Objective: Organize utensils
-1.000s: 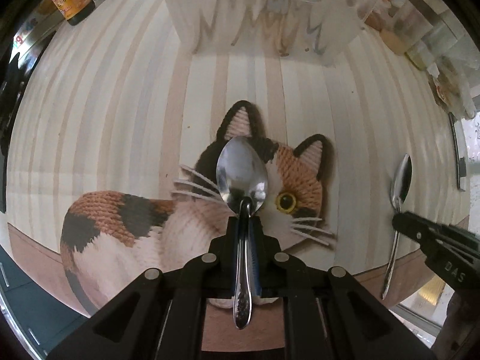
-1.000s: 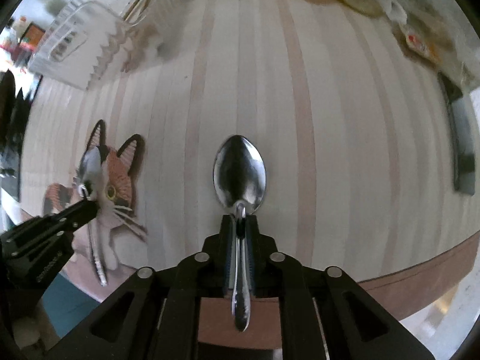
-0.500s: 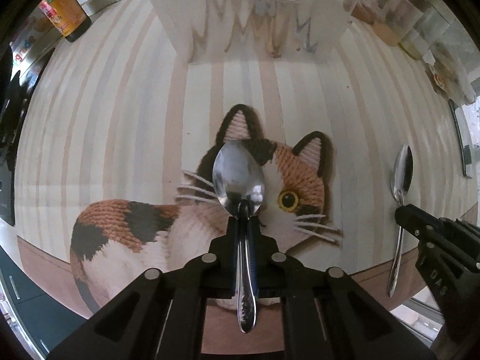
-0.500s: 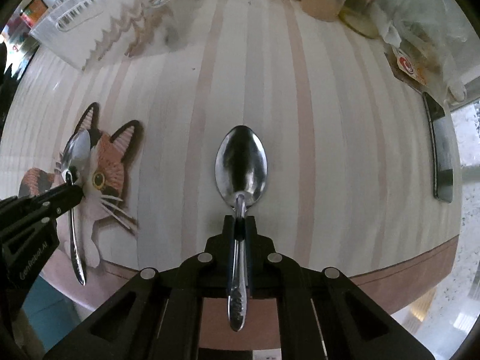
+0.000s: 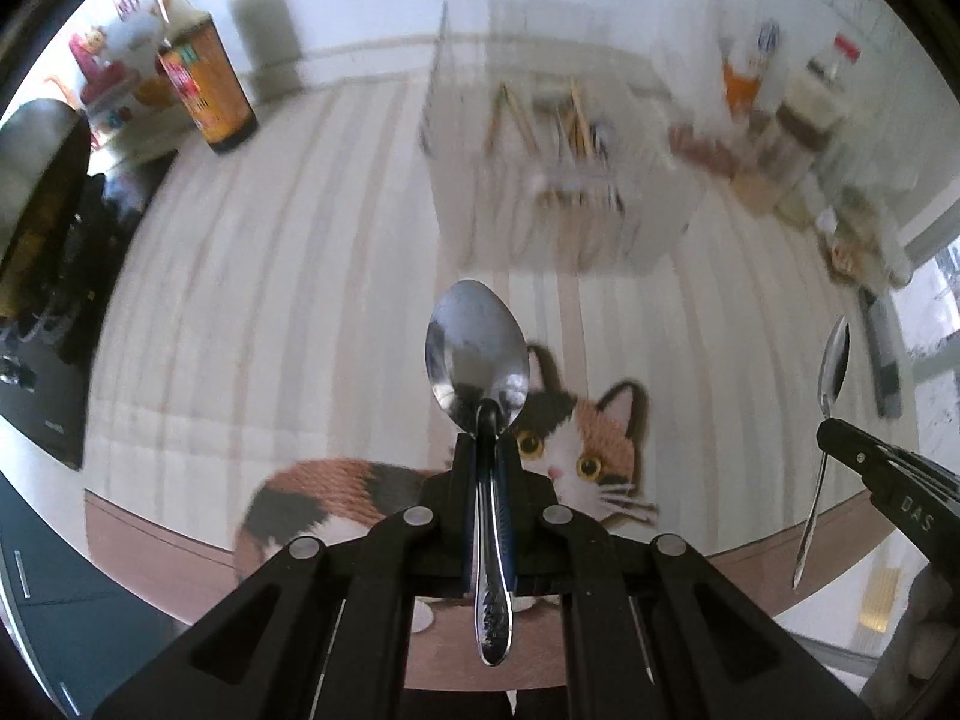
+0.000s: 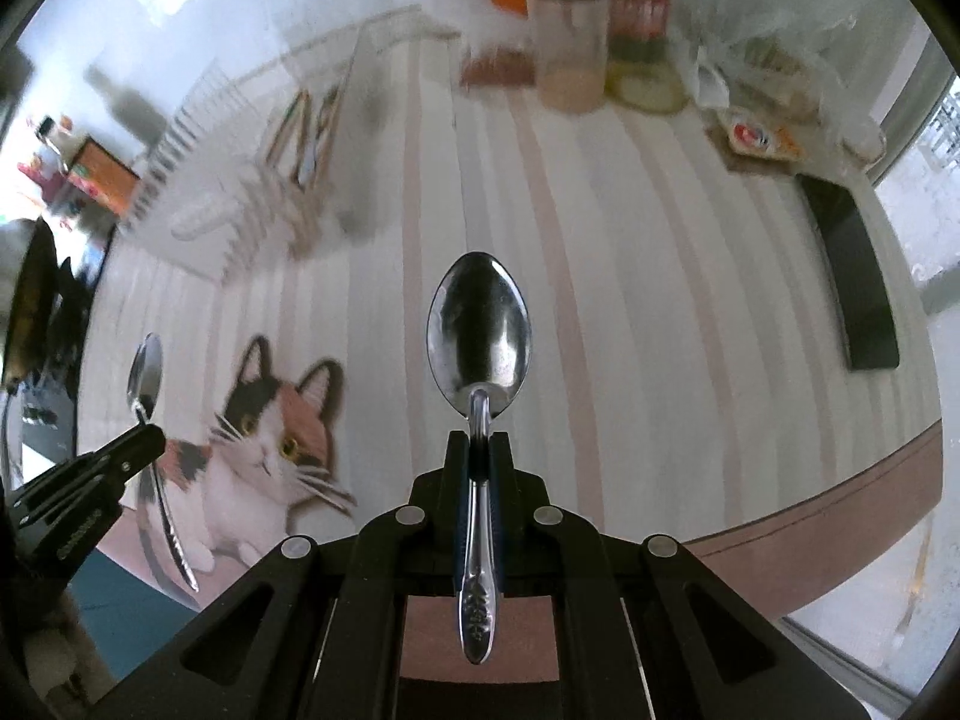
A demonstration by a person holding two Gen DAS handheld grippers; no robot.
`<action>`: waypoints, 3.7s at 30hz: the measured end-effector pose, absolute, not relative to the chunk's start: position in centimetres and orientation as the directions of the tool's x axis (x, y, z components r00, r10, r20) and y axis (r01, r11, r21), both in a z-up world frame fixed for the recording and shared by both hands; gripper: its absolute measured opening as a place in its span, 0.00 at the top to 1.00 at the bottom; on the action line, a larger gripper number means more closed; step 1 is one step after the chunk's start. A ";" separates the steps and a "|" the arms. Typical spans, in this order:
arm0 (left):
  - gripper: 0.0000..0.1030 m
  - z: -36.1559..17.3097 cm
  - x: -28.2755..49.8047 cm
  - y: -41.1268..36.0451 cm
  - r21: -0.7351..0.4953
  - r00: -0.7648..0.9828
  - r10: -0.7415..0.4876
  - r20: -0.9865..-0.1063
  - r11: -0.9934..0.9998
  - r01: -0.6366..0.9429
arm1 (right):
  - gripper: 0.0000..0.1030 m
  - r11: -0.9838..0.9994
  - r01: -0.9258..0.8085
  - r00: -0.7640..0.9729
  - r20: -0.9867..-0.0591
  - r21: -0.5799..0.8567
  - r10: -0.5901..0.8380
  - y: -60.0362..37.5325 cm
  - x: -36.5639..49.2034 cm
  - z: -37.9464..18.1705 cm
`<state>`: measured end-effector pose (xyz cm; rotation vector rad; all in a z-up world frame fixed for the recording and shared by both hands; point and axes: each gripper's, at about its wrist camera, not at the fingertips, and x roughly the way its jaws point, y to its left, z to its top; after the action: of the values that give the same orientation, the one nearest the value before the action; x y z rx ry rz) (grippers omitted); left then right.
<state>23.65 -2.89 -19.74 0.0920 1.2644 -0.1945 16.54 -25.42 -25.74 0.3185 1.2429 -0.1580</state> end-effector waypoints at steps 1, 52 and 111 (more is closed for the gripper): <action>0.96 -18.9 23.6 -2.5 -0.041 0.303 -0.099 -0.948 0.980 0.194 | 0.94 0.944 0.289 0.336 -0.940 0.160 0.056 -25.4 16.9 -24.9; 0.95 -18.4 45.6 -5.3 -0.270 0.180 -0.270 -0.946 0.963 0.026 | 0.93 0.949 0.126 0.334 -0.913 0.289 0.234 -21.2 44.3 -23.4; 0.00 2.5 15.2 2.6 -0.068 0.610 -0.168 -0.774 0.981 0.184 | 0.00 0.952 0.306 0.684 -0.693 -0.008 -0.226 -17.7 9.5 -2.2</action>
<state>15.22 2.63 2.51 0.0189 0.8917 -0.2030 9.53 -17.72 -2.17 0.1118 0.7611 -0.2989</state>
